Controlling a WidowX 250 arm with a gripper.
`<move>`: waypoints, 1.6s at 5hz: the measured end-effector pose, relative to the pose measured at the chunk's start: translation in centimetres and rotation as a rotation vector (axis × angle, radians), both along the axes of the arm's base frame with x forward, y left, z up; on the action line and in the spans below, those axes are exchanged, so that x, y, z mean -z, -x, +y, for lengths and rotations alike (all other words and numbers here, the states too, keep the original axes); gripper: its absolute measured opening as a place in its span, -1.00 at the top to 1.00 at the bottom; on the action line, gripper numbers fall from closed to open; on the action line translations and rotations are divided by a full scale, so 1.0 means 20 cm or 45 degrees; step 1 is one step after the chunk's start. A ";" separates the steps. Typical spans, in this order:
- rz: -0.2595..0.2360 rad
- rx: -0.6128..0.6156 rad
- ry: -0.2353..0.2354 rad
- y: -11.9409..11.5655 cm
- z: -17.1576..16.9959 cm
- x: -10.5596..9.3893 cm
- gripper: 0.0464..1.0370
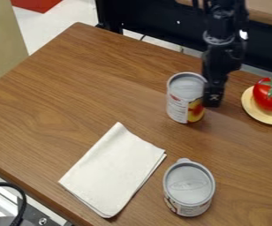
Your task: Put the can to the left side of the white cloth
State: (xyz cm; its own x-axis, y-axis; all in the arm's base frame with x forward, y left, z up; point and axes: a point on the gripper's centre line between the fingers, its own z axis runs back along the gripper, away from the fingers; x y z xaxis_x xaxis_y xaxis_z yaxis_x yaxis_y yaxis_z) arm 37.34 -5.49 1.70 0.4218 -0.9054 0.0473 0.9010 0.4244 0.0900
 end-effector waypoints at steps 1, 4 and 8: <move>0.020 0.083 -0.085 0.02 0.09 0.02 -0.92; -0.002 0.146 -0.204 -0.01 0.35 0.08 -0.92; 0.015 -0.065 -0.181 0.10 0.65 0.04 -0.92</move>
State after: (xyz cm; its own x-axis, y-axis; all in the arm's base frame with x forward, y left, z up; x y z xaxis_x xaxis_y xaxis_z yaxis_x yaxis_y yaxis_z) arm 35.40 7.45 0.81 0.4676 -0.8798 -0.0853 0.8797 0.4538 0.1418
